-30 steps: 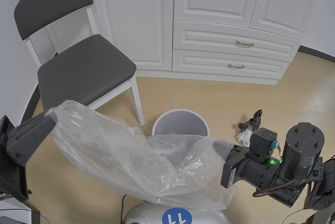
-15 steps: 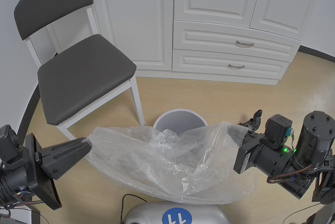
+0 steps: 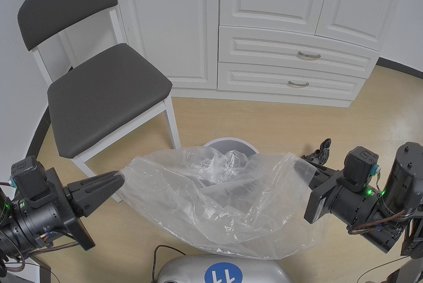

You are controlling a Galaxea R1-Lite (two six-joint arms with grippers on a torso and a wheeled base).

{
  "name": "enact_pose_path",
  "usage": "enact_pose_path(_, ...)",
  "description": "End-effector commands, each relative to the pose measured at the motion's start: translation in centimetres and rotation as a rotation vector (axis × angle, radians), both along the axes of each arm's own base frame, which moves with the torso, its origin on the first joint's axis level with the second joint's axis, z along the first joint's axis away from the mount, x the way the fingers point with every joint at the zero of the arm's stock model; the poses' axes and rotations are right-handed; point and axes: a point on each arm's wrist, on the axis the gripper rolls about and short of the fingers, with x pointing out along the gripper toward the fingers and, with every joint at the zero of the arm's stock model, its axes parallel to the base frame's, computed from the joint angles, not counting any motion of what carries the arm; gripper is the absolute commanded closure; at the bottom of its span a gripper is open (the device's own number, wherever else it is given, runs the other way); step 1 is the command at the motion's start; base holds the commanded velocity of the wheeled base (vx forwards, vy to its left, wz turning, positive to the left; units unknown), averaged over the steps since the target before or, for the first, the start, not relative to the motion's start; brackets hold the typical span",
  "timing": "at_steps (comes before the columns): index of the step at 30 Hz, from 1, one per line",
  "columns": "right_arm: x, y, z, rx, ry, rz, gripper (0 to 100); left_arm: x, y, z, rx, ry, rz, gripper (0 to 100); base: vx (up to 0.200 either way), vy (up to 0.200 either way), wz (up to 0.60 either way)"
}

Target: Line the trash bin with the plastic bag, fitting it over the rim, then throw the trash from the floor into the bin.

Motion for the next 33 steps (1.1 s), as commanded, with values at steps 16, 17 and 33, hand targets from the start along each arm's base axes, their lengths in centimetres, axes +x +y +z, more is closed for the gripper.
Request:
enact_pose_path(16,0.4,-0.7,-0.4,-0.09,-0.027,-0.088,100,1.4,-0.6,-2.0,0.142,0.034,0.125,100,0.0,0.0,0.0)
enact_pose_path(17,0.4,-0.7,-0.4,-0.09,-0.027,-0.088,100,1.4,-0.6,-2.0,0.142,0.034,0.125,100,0.0,0.0,0.0)
enact_pose_path(33,0.3,-1.0,-0.9,-0.136,-0.028,-0.091,100,1.7,-0.7,-2.2,0.152,0.043,0.128,100,0.0,0.0,0.0)
